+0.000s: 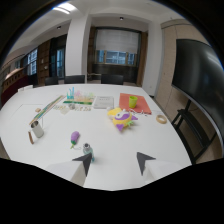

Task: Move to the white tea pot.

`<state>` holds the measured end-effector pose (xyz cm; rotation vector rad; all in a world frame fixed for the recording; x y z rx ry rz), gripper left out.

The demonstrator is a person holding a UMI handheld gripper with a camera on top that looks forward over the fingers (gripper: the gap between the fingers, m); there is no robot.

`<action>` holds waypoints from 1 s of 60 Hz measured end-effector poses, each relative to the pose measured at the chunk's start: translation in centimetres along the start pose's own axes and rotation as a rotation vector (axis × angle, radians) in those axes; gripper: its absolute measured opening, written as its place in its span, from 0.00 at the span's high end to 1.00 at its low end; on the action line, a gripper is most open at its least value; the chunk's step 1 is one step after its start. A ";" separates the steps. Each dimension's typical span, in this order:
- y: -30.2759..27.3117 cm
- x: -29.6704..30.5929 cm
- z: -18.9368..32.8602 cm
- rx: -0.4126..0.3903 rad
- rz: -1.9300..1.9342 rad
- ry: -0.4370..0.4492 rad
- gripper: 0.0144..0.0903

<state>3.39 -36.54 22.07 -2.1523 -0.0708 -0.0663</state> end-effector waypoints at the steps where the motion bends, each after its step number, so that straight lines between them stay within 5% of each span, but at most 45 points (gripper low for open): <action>1: -0.1 0.0 -0.3 -0.001 0.000 0.000 0.06; 28: 3.8 -0.1 -2.6 -0.059 0.040 -0.020 0.08; 41: 7.1 -9.6 -2.7 -0.111 0.036 -0.028 0.08; 60: 8.0 -33.0 -0.6 -0.129 0.027 -0.079 0.06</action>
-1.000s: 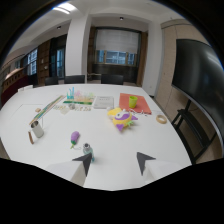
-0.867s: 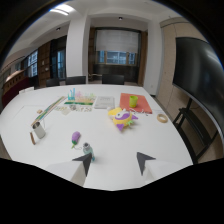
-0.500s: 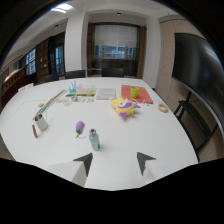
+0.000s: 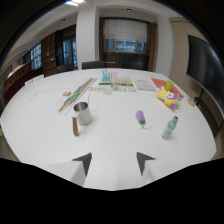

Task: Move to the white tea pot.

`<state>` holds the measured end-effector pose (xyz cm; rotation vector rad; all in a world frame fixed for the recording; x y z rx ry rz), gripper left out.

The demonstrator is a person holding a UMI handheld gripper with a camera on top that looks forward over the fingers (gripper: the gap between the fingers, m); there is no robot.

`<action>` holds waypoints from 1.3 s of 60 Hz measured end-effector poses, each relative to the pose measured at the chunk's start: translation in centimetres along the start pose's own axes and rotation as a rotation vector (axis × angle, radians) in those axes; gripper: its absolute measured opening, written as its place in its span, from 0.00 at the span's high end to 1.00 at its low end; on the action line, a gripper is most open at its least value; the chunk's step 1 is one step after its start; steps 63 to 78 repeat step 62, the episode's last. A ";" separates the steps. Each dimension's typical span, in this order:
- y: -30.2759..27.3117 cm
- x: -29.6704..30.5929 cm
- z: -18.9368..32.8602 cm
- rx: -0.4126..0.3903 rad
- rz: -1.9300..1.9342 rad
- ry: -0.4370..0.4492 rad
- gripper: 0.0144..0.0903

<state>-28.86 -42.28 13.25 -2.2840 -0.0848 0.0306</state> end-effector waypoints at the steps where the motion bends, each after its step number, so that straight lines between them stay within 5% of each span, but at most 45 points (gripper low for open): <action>1: -0.1 -1.2 0.3 -0.001 -0.002 -0.007 0.06; 20: -5.0 -13.6 7.3 0.050 -0.019 -0.020 0.06; 39: -5.7 -14.7 12.5 0.032 -0.015 0.028 0.06; 78: -6.0 -15.2 13.9 0.017 -0.006 0.038 0.06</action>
